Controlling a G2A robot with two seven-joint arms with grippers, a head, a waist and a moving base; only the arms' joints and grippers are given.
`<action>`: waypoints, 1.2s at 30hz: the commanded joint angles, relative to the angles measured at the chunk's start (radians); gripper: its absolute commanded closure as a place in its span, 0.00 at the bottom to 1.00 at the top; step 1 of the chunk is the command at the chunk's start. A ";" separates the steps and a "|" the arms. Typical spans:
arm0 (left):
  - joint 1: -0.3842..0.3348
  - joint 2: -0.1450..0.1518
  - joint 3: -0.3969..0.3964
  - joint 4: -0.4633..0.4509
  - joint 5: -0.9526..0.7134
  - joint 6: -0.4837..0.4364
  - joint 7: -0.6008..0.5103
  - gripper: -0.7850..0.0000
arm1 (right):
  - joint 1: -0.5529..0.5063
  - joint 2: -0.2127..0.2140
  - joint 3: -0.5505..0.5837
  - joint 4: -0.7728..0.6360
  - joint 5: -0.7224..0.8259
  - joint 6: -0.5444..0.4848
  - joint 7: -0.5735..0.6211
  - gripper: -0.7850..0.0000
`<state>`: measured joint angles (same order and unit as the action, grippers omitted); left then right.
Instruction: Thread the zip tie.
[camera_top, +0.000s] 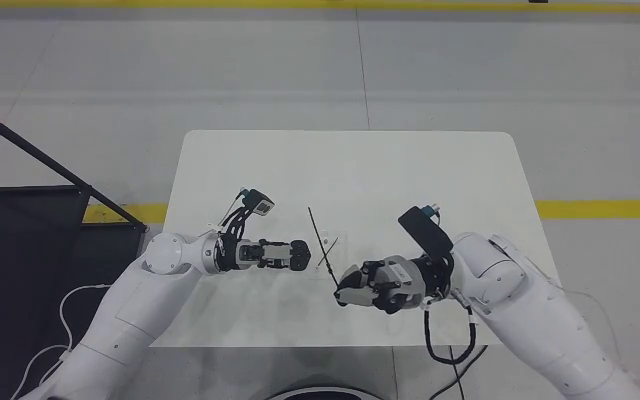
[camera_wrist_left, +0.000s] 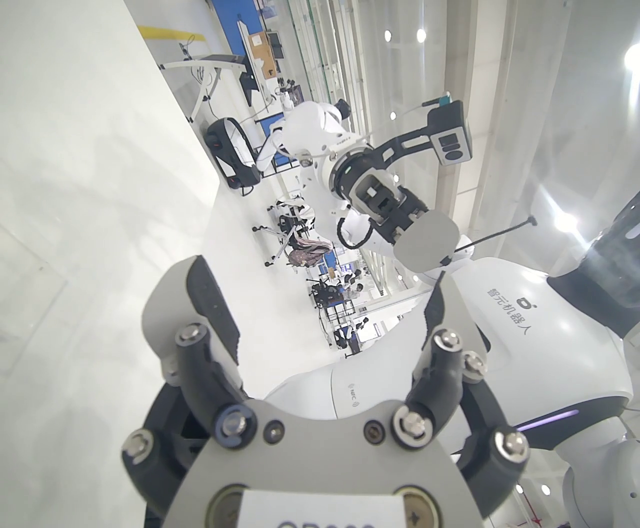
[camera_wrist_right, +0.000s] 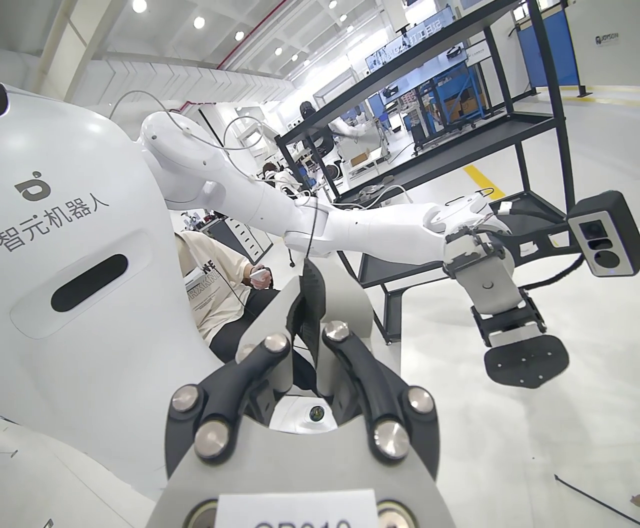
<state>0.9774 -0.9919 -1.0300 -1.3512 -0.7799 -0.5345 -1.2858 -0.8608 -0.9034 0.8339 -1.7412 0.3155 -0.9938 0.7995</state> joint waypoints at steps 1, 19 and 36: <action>0.000 0.000 0.000 0.000 0.000 0.000 0.000 0.00 | 0.002 -0.001 -0.001 0.005 0.011 -0.003 0.008 1.00; 0.037 -0.002 -0.053 -0.026 -0.141 0.063 -0.015 0.00 | 0.157 0.005 -0.240 0.039 0.201 0.141 0.169 1.00; 0.011 -0.031 -0.047 -0.001 -0.246 0.196 -0.196 0.55 | 0.338 0.021 -0.474 0.175 0.264 0.067 0.094 1.00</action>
<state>0.9886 -1.0211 -1.0758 -1.3518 -1.0267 -0.3429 -1.4775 -0.5319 -0.8834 0.3723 -1.5719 0.5780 -0.9210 0.8995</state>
